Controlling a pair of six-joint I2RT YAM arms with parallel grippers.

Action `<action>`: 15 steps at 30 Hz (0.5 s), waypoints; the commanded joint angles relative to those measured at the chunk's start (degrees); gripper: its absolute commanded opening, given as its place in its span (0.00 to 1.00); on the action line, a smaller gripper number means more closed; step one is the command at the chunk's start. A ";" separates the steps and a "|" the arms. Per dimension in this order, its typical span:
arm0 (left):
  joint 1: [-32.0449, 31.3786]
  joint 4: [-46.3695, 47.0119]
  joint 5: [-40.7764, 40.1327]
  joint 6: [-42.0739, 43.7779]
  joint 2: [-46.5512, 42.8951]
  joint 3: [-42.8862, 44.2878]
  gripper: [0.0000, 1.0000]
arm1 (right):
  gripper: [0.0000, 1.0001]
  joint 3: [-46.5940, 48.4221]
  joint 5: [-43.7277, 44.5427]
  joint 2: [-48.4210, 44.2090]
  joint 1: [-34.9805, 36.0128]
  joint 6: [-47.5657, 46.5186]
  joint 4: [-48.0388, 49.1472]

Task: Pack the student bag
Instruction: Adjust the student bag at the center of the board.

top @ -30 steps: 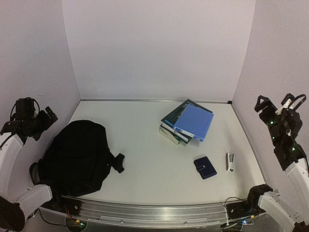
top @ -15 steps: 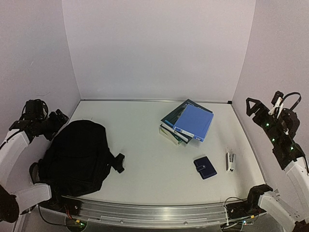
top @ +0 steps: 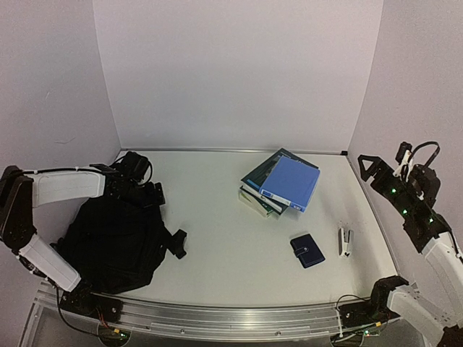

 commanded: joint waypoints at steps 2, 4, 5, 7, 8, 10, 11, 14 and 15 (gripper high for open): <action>-2.00 -0.10 -5.39 0.97 6.48 6.28 0.84 | 0.98 -0.35 -2.01 0.64 -0.27 0.70 1.28; -2.37 -1.96 -7.00 1.06 8.90 7.87 0.74 | 0.98 -0.46 -2.17 0.68 -0.24 0.64 1.30; -2.50 -2.74 -7.67 1.11 10.01 8.62 0.68 | 0.98 -0.53 -2.27 0.72 -0.23 0.59 1.31; -2.70 -3.24 -8.05 1.22 11.64 9.33 0.59 | 0.98 -0.63 -2.31 0.77 -0.22 0.57 1.31; -2.77 -3.10 -7.98 1.29 12.25 9.49 0.56 | 0.98 -0.64 -2.34 0.80 -0.25 0.49 1.31; -2.91 -2.88 -7.93 1.25 13.13 9.71 0.51 | 0.98 -0.60 -2.46 0.99 -0.24 0.49 1.31; -2.95 -2.80 -7.91 1.22 13.57 9.74 0.46 | 0.98 -0.59 -2.55 1.04 -0.20 0.44 1.29; -3.10 -1.89 -7.33 0.95 14.35 9.53 0.22 | 0.98 -0.63 -2.82 1.26 -0.22 0.28 1.21; -3.32 -1.25 -6.84 0.94 14.52 9.42 0.17 | 0.98 -0.66 -2.83 1.28 -0.20 0.22 1.23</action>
